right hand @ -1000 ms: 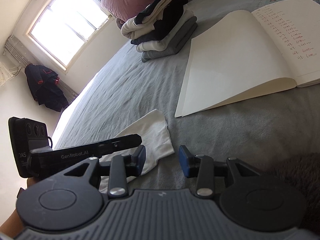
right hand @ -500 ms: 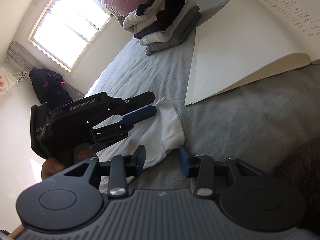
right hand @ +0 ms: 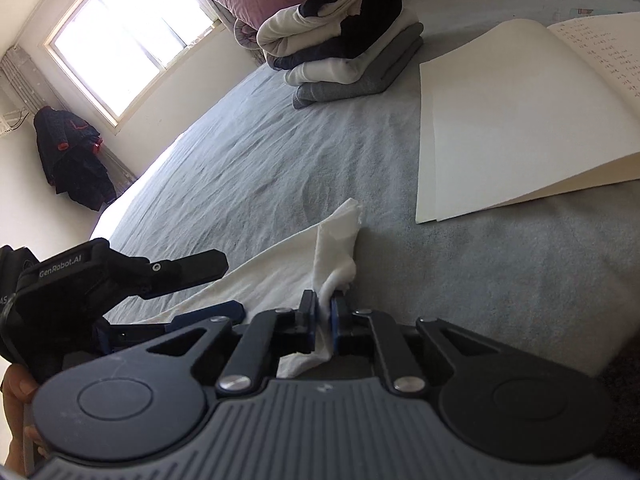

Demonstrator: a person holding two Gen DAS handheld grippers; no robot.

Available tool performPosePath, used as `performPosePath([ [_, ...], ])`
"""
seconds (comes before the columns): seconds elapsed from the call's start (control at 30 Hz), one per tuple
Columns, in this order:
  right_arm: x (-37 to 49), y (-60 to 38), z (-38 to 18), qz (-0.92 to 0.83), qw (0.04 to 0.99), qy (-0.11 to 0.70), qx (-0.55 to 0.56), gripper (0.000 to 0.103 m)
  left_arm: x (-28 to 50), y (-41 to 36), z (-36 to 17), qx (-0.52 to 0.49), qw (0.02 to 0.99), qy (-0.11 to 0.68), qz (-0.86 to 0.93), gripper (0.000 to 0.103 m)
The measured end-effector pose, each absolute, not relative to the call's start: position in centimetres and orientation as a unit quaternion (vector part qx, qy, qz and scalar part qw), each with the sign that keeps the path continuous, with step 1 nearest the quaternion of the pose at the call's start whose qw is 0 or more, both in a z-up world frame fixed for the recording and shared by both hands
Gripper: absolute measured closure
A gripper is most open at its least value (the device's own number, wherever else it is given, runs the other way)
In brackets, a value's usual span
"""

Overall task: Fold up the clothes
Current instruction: 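Grasp the white pant cuff end with the right gripper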

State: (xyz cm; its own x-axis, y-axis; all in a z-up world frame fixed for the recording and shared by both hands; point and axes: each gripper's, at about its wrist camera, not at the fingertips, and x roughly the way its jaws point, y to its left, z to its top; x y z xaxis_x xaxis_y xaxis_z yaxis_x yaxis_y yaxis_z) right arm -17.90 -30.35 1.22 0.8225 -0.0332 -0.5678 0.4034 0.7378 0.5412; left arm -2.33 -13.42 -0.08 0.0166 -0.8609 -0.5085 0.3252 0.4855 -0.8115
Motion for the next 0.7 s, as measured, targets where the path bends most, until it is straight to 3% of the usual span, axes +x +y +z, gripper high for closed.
performPosePath([
  [0.2,-16.1,-26.4,2.4,-0.068,0.922,0.278,0.262,0.095,-2.3,-11.5,-0.1,-0.275,0.662,0.531,-0.452,0.036],
  [0.47,-15.2,-22.0,2.7,-0.062,0.943,0.297,0.139,0.095,-2.6,-11.0,-0.4,-0.273,0.672,0.528,-0.442,0.036],
  [0.5,-15.5,-21.9,2.8,-0.072,0.945,0.293,0.126,0.084,-2.5,-11.0,-0.3,-0.273,0.672,0.528,-0.442,0.036],
  [0.53,-15.7,-21.9,3.0,-0.088,0.948,0.287,0.109,0.083,-2.5,-11.0,-0.3,-0.273,0.672,0.528,-0.441,0.036],
  [0.57,-15.9,-21.9,3.1,-0.099,0.949,0.282,0.097,0.073,-2.5,-10.9,-0.4,-0.273,0.672,0.529,-0.440,0.036],
  [0.6,-16.0,-22.0,3.2,-0.103,0.951,0.277,0.089,0.054,-2.5,-10.9,-0.4,-0.272,0.673,0.530,-0.439,0.036],
  [0.7,-15.6,-22.1,3.0,-0.086,0.954,0.278,0.073,0.046,-2.5,-10.8,-0.4,-0.272,0.674,0.530,-0.437,0.036],
])
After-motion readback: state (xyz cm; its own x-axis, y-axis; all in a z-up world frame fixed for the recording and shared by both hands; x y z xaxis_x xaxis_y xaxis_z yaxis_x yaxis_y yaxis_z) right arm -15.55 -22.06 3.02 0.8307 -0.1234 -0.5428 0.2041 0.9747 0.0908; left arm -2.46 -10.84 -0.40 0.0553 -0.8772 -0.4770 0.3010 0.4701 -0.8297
